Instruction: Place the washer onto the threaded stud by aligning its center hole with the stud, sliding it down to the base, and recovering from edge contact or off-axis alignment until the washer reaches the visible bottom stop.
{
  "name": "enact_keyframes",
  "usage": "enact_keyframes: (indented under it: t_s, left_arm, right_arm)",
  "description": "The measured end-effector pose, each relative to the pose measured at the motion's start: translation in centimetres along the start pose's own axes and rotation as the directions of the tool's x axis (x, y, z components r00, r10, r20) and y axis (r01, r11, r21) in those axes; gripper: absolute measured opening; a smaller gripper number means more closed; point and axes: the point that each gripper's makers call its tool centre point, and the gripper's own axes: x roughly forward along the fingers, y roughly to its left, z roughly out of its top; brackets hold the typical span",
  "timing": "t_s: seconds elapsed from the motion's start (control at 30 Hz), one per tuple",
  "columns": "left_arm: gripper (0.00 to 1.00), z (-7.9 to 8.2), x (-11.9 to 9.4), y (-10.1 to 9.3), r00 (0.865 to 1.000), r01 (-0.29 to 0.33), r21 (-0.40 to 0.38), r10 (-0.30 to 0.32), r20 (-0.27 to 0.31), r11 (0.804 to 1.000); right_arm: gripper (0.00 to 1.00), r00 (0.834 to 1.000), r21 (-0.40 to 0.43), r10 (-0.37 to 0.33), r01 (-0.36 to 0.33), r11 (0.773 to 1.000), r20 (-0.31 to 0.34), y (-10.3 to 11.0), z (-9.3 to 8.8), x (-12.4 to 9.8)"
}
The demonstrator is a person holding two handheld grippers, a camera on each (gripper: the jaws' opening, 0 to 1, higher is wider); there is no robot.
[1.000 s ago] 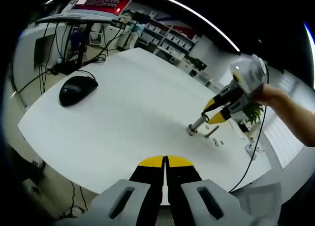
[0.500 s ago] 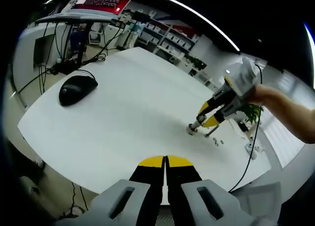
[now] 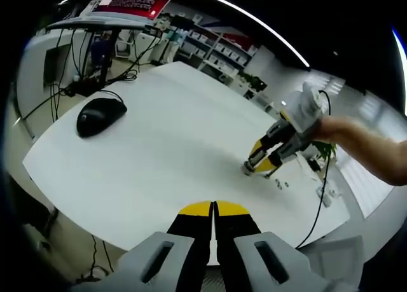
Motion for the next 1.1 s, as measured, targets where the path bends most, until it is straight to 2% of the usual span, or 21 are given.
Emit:
enact_keyframes:
  t_s: [0.2,0.27,0.33,0.37,0.4,0.47,0.57,0.67,0.83,0.93,1.03,1.07,1.1]
  left_arm:
    - [0.0,0.0,-0.1,0.0,1.0,-0.001,-0.002,0.001,0.001,1.0]
    - [0.0,0.1,0.0,0.0,1.0,-0.002,-0.002,0.002,0.001,1.0]
    - [0.0,0.1,-0.1,0.0,1.0,-0.002,-0.002,0.002,0.0,1.0]
    - [0.0,0.0,-0.1,0.0,1.0,-0.002,-0.002,0.002,-0.001,1.0]
    - [0.0,0.0,-0.1,0.0,1.0,-0.002,-0.003,0.002,0.0,1.0]
    - [0.0,0.1,-0.1,0.0,1.0,-0.001,-0.003,0.001,0.001,1.0]
    - [0.0,0.1,-0.1,-0.1,1.0,-0.001,-0.003,0.001,0.002,1.0]
    - [0.0,-0.1,0.0,-0.1,1.0,0.001,-0.005,-0.001,-0.01,1.0]
    - [0.0,-0.1,-0.1,-0.1,1.0,-0.001,-0.006,0.0,-0.007,1.0]
    - [0.0,-0.1,-0.1,-0.1,1.0,-0.001,-0.005,0.001,-0.01,1.0]
    - [0.0,-0.1,-0.1,-0.1,1.0,-0.002,-0.006,0.002,-0.01,1.0]
    - [0.0,-0.1,-0.1,-0.1,1.0,-0.002,-0.006,0.002,-0.011,1.0]
    - [0.0,-0.2,-0.1,-0.1,1.0,-0.002,-0.006,0.002,-0.012,1.0]
  right_arm:
    - [0.25,1.0,-0.025,-0.007,0.007,1.0,-0.012,0.0,-1.1,0.5]
    - [0.29,0.998,0.017,-0.059,0.059,0.998,0.005,-0.6,-1.4,0.3]
    - [0.33,0.998,0.058,-0.046,0.043,0.997,0.041,-0.2,-1.4,-0.1]
    - [0.34,0.994,0.104,-0.064,0.054,0.993,0.089,-0.4,-1.0,-0.5]
    - [0.37,0.992,0.134,-0.073,0.058,0.989,0.107,-0.5,-1.0,-0.8]
    - [0.39,0.99,0.16,-0.073,0.053,0.986,0.121,-0.4,-1.5,-1.4]
    - [0.44,0.981,0.21,-0.108,0.073,0.975,0.161,-0.5,-1.6,-2.4]
    - [0.46,0.969,0.259,-0.113,0.054,0.964,0.22,0.1,-1.7,-3.8]
    - [0.49,0.947,0.331,-0.185,0.092,0.939,0.262,0.0,-2.7,-5.9]
    - [0.49,0.926,0.401,-0.224,0.088,0.912,0.305,0.0,-3.3,-7.2]
    - [0.49,0.897,0.465,-0.255,0.064,0.883,0.36,0.3,-3.9,-8.5]
    - [0.49,0.897,0.471,-0.256,0.062,0.88,0.36,0.4,-4.1,-8.6]
    - [0.49,0.894,0.493,-0.271,0.067,0.868,0.357,0.5,-4.8,-8.8]
